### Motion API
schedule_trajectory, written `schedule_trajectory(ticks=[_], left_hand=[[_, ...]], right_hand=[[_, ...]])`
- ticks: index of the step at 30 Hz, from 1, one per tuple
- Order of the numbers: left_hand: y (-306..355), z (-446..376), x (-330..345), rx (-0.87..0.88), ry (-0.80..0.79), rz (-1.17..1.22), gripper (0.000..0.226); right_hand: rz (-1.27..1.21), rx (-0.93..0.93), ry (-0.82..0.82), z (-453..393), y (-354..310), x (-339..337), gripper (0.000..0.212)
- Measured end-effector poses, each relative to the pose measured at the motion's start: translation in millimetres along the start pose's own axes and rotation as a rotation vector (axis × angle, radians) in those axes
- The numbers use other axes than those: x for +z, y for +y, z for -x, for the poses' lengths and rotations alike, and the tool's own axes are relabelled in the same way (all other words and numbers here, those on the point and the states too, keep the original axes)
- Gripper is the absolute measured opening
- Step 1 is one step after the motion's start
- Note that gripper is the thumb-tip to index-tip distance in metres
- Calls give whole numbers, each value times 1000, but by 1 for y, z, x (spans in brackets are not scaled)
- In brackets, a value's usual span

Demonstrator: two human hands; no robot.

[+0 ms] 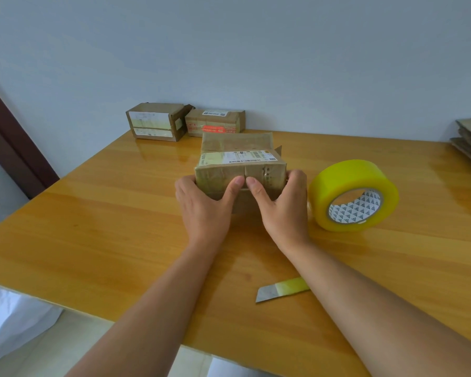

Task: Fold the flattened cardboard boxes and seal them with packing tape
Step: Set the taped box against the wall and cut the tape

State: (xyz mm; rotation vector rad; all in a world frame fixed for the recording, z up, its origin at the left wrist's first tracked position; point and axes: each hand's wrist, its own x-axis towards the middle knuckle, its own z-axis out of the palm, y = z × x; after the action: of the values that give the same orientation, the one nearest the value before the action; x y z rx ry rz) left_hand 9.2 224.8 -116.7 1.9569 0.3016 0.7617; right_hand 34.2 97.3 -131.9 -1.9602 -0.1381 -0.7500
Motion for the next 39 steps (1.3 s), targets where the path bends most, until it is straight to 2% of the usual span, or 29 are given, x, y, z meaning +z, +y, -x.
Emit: schedule_trajectory(ticks=[5, 8, 12, 18, 21, 24, 29, 31, 35, 37, 39], left_hand=[[-6, -2, -1, 50, -2, 80, 63], [-8, -4, -2, 24, 24, 125, 52], [-13, -5, -1, 18, -7, 165, 48], [-15, -10, -2, -1, 34, 171, 34], [-18, -10, -3, 17, 11, 195, 32], [-17, -10, -2, 59, 11, 173, 28], [-17, -13, -6, -7, 73, 244, 28], [-15, -11, -7, -11, 41, 252, 35], [-10, -5, -7, 73, -90, 192, 78], [-8, -5, -5, 91, -102, 151, 94], [-5, -4, -4, 79, -77, 112, 99]], right_hand=[[-26, 5, 6, -2, 1, -3, 70], [-15, -36, 1, -1, 2, -2, 54], [-14, -31, 25, -4, 4, -3, 34], [-34, -69, 35, -4, 2, -4, 40], [-38, -45, 37, -7, 4, -4, 29], [-43, -54, 59, -8, 6, -6, 29], [-42, -129, 43, -5, 2, -5, 34], [-54, -99, 59, -7, 3, -6, 30], [-82, -80, -4, -8, 5, -10, 32], [-116, -112, -64, -5, 3, -8, 48], [-160, -87, -97, -2, -1, -5, 68]])
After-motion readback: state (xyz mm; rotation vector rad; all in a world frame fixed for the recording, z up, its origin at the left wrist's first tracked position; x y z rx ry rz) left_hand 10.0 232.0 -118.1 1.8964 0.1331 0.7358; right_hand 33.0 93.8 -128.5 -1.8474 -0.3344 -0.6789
